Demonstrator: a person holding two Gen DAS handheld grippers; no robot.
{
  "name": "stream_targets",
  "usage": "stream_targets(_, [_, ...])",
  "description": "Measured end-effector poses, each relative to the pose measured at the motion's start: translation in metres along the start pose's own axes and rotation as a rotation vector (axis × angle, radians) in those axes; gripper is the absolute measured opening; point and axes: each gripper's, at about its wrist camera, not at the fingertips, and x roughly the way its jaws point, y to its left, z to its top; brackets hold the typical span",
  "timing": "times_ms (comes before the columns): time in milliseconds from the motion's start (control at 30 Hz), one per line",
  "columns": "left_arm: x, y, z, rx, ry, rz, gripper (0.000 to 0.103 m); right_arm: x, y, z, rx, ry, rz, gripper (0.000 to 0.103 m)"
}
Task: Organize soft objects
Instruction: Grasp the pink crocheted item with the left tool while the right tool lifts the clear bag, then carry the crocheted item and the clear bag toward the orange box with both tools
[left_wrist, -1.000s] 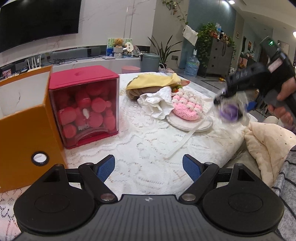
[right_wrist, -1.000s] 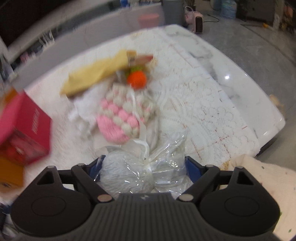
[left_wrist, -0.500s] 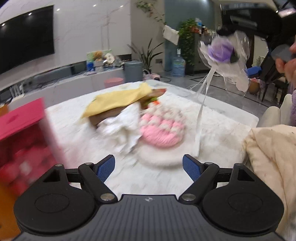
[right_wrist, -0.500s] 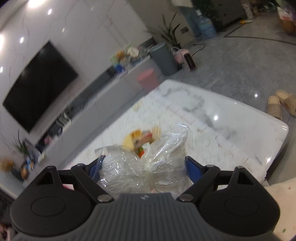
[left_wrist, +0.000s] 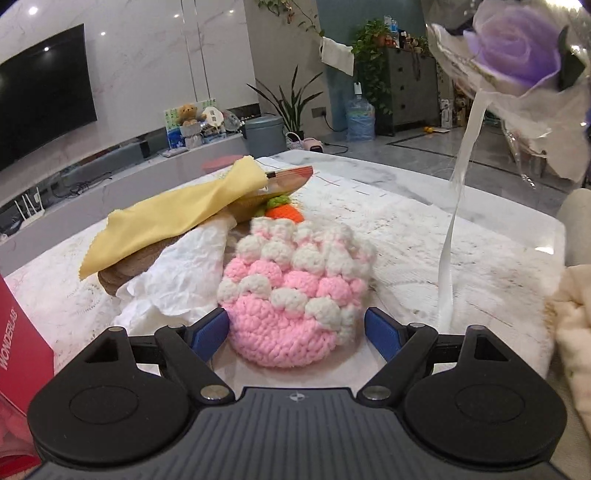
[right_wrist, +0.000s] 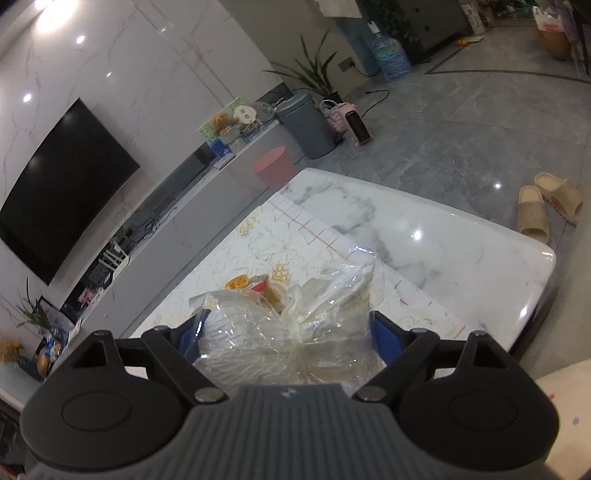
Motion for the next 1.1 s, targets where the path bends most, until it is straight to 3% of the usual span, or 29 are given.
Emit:
stream_targets(100, [0.001,-0.002,0.001,-0.010,0.003,0.017,0.089,0.001,0.001,-0.001,-0.006,0.007,0.013,0.087])
stream_targets(167, [-0.001,-0.002,0.001,-0.017,0.004,0.024,0.071,0.001,0.000,-0.002,-0.003,0.010,0.017,0.087])
stream_targets(367, [-0.037,0.001,0.002,-0.024,-0.005,-0.005,0.038,0.001,0.000,-0.004,-0.016,0.018,0.016,0.087])
stream_targets(500, [-0.085,0.024,0.003,-0.079,-0.043,-0.071,0.037,-0.003,0.011,-0.008,-0.114,0.039,0.041,0.087])
stream_targets(600, [-0.113,0.044,0.002,-0.100,-0.039,-0.054,0.036,-0.004,0.013,-0.011,-0.101,0.052,0.105,0.087])
stream_targets(700, [-0.140,0.070,-0.009,-0.146,0.002,-0.050,0.036,0.004,0.025,-0.019,-0.143,0.077,0.088,0.087])
stream_targets(800, [-0.157,0.091,-0.020,-0.182,0.031,-0.051,0.036,0.012,0.042,-0.031,-0.217,0.108,0.062,0.087])
stream_targets(1100, [-0.193,0.127,-0.041,-0.258,-0.014,-0.058,0.036,0.013,0.083,-0.057,-0.344,0.132,0.133,0.087])
